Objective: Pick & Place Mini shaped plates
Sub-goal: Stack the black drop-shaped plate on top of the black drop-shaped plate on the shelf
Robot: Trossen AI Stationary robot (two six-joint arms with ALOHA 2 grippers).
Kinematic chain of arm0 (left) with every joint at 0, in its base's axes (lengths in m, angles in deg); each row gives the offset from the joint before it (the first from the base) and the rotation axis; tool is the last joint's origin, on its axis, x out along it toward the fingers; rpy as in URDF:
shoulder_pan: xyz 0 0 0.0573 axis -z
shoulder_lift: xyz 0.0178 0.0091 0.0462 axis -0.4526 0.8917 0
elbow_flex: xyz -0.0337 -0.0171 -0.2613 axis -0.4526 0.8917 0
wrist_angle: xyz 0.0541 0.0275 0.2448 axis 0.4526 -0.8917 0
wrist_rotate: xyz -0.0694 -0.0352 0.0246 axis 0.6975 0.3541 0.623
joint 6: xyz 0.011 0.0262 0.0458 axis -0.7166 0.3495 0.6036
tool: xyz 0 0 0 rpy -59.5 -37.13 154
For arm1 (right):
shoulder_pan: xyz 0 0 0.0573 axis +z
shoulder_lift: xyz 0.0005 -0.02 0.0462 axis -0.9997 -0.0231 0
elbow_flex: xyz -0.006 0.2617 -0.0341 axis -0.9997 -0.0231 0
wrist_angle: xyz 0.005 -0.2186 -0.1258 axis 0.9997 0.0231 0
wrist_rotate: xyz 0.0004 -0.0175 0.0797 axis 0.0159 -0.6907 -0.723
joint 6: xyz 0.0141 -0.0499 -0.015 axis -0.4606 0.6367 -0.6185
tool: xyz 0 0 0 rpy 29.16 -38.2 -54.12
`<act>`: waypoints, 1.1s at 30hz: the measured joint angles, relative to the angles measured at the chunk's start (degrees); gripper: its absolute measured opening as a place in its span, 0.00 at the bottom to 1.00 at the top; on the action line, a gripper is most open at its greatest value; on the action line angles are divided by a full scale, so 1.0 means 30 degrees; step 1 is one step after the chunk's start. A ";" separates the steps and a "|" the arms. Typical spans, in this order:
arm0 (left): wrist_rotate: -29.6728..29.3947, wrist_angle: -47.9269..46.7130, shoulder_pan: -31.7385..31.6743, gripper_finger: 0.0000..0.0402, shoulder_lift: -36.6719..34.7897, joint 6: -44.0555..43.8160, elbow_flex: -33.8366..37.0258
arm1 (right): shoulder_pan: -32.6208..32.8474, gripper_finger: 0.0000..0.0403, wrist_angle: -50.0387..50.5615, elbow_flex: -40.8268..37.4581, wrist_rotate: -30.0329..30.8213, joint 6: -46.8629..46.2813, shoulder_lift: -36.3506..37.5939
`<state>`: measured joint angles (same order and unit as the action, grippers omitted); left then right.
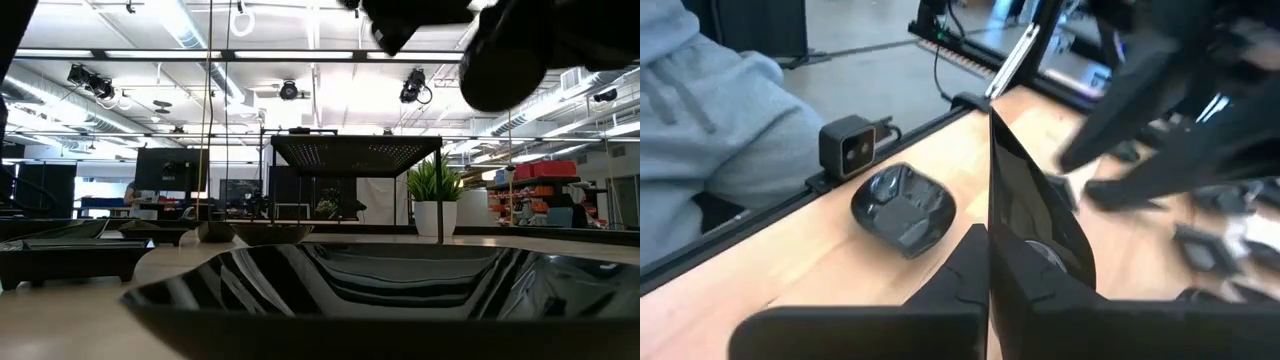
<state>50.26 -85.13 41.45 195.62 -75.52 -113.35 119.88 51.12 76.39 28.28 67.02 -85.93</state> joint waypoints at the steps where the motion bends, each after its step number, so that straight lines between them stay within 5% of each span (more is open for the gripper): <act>1: -0.0007 -0.0601 -0.0125 0.24 -0.0049 -0.0209 0.0000 | 0.0000 0.01 0.0194 0.0000 -0.0014 -0.0309 0.0000; 10: -0.1901 -0.7717 -0.0501 0.25 -0.0802 -0.2464 0.0600 | 0.0401 0.00 0.1168 0.0051 0.0839 -0.1224 0.0792; 19: -0.2873 -0.0411 0.0918 0.18 -0.2589 -0.4614 0.7066 | -0.0636 0.00 1.3158 0.4196 0.5140 -0.0473 0.5483; 27: -0.6297 0.7962 0.2742 0.14 -0.5631 -0.5959 1.3045 | -0.8114 0.00 2.1361 1.0282 0.4446 0.5332 0.4574; 33: -1.0980 1.0914 0.3670 0.14 -0.7593 -0.6416 1.5841 | -1.4904 0.00 2.0029 1.1278 0.1976 1.1682 0.1964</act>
<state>17.32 -52.39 52.46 172.85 -94.77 -65.82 75.17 111.21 110.22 34.21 102.07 -80.03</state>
